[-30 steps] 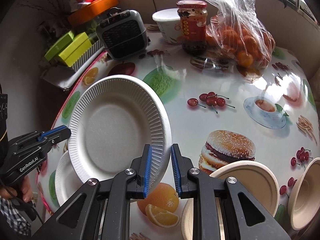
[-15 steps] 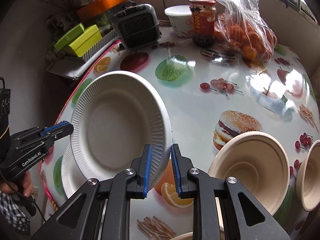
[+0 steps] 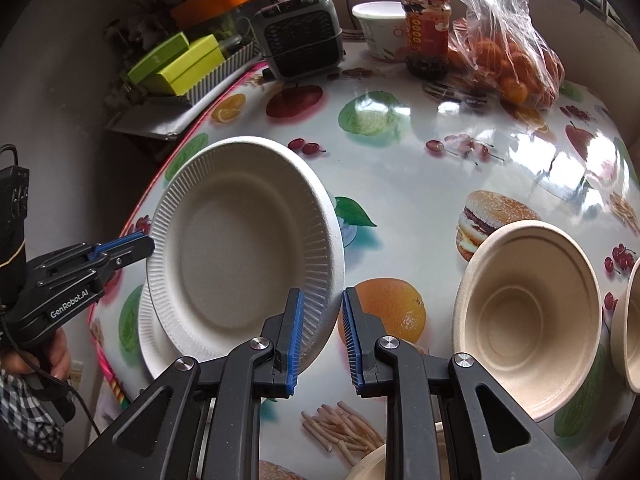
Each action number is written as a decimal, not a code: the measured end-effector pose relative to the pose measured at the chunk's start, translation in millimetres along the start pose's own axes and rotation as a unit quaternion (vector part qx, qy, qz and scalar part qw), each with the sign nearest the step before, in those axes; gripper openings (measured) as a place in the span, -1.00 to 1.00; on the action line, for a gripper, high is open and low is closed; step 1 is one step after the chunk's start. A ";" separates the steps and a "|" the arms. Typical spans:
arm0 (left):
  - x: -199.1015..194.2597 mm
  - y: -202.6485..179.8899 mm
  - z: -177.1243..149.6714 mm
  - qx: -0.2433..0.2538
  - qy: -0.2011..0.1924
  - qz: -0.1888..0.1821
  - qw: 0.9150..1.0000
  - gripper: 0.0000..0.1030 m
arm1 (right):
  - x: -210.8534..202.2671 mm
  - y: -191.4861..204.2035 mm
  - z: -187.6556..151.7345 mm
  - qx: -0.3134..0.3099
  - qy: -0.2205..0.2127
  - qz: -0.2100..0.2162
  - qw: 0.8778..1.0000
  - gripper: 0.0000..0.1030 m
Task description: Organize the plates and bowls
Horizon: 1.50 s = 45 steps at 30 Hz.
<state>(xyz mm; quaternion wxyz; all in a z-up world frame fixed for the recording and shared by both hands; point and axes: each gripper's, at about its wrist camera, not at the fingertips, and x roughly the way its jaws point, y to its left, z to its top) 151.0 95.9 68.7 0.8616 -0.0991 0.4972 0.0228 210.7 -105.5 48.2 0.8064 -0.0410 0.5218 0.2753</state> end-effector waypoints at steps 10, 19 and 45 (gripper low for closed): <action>-4.4 16.3 -13.9 -0.012 0.004 0.008 1.000 -0.80 | 8.0 17.3 -9.8 -0.011 0.013 0.016 1.000 -0.62; -3.2 26.1 -27.0 -0.015 0.015 0.019 1.000 -0.80 | 14.2 32.0 -14.9 -0.025 0.026 0.021 0.999 -0.62; 7.3 33.7 -41.5 -0.019 0.040 0.020 0.999 -0.80 | 32.2 41.6 -27.6 -0.033 0.052 0.016 0.998 -0.62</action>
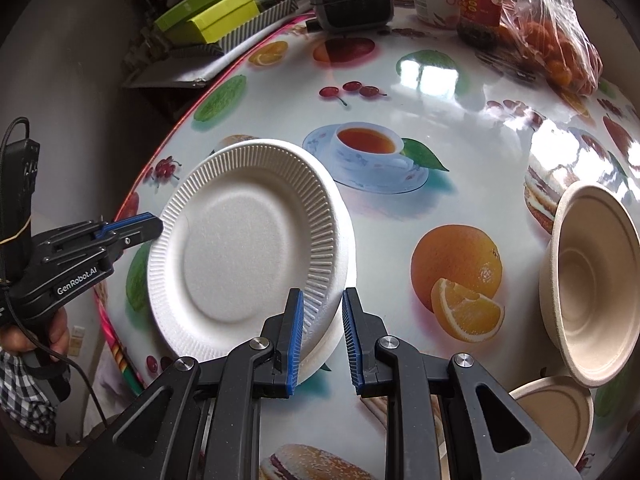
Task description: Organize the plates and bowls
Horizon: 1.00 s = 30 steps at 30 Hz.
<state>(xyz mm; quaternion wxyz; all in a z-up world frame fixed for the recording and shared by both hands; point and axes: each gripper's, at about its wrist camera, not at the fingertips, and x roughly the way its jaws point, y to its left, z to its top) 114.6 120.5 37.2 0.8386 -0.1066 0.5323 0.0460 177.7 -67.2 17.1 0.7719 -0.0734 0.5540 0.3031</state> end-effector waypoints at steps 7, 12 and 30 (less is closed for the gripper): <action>1.1 0.0 -1.5 0.001 0.002 0.000 1.000 -0.80 | 3.2 0.3 -2.0 0.000 0.003 -0.002 1.000 -0.62; 0.9 0.1 -2.7 0.001 0.002 -0.001 1.000 -0.80 | 4.8 -0.2 -3.2 0.002 0.004 -0.002 1.000 -0.62; 0.9 -2.5 -6.9 0.006 -0.001 0.006 1.000 -0.80 | 4.3 1.5 -6.3 0.003 0.003 0.000 1.000 -0.61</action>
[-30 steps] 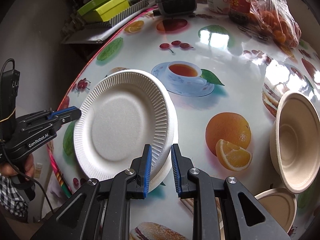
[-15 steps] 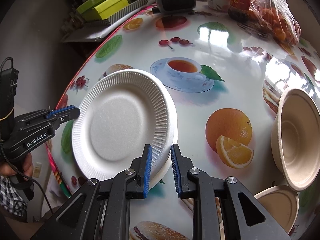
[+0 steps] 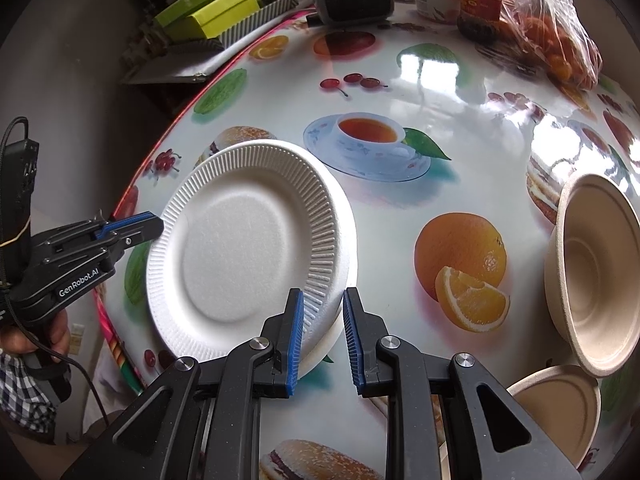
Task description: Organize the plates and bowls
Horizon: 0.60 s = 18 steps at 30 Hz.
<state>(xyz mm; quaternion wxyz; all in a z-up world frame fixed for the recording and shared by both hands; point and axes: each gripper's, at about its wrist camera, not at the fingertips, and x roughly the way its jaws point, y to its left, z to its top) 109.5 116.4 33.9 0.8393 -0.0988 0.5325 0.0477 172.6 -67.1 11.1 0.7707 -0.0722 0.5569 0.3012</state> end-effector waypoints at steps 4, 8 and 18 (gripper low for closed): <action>0.1 0.3 -0.3 0.001 0.000 -0.001 1.000 -0.80 | -0.6 0.5 -0.6 0.000 0.000 -0.001 1.000 -0.61; 0.4 1.1 -0.6 -0.001 -0.001 -0.001 1.000 -0.80 | -0.7 0.4 -0.9 -0.001 0.000 -0.001 1.000 -0.61; -0.1 1.2 -1.4 -0.001 -0.002 0.001 1.000 -0.80 | -0.7 0.3 -1.2 -0.001 0.000 -0.001 1.000 -0.61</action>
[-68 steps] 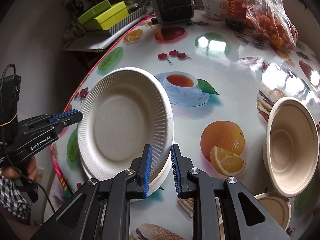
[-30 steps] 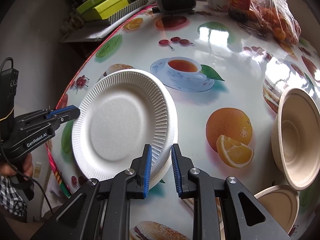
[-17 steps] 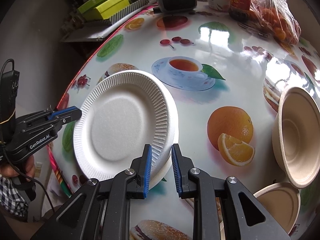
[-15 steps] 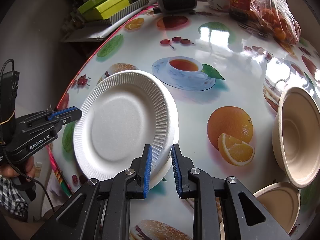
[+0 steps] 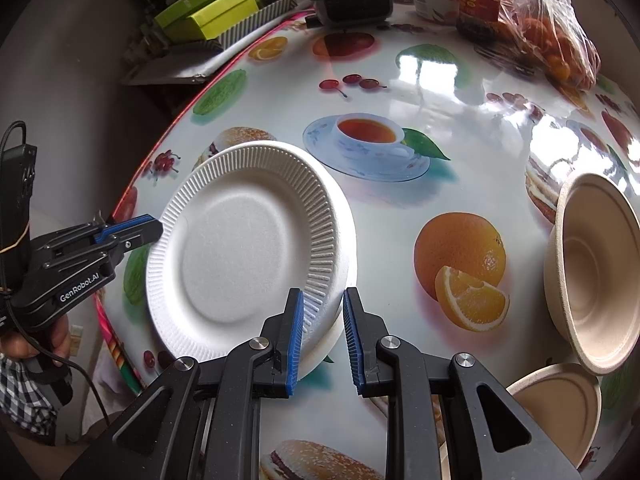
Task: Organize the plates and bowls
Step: 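Lower the white plates onto the plate stack and open both grippers, then move both grippers toward the tan paper bowls on the table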
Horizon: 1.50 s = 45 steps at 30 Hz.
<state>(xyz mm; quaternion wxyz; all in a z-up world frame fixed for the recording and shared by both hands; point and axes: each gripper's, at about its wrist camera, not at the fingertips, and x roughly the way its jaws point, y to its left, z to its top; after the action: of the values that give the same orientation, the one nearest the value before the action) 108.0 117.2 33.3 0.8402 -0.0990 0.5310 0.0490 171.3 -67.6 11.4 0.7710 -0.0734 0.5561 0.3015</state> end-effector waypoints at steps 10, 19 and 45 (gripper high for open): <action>2.4 -0.3 0.2 0.001 -0.001 0.004 1.000 -0.80 | -1.9 -1.4 0.8 0.001 -0.001 -0.005 1.000 -0.43; 1.6 -0.8 -0.7 -0.001 -0.004 0.006 1.000 -0.70 | -1.7 -4.7 -0.1 0.009 -0.005 -0.012 1.000 -0.23; -31.4 -46.3 13.6 0.042 -0.080 -0.021 0.996 -0.26 | -60.6 -22.6 -26.8 0.059 -0.126 -0.071 0.988 -0.01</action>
<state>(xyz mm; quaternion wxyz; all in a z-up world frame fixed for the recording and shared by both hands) 115.2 75.7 72.5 0.8842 -0.0706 0.4614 0.0168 149.8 -121.1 51.2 0.8573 -0.0291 0.4648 0.2195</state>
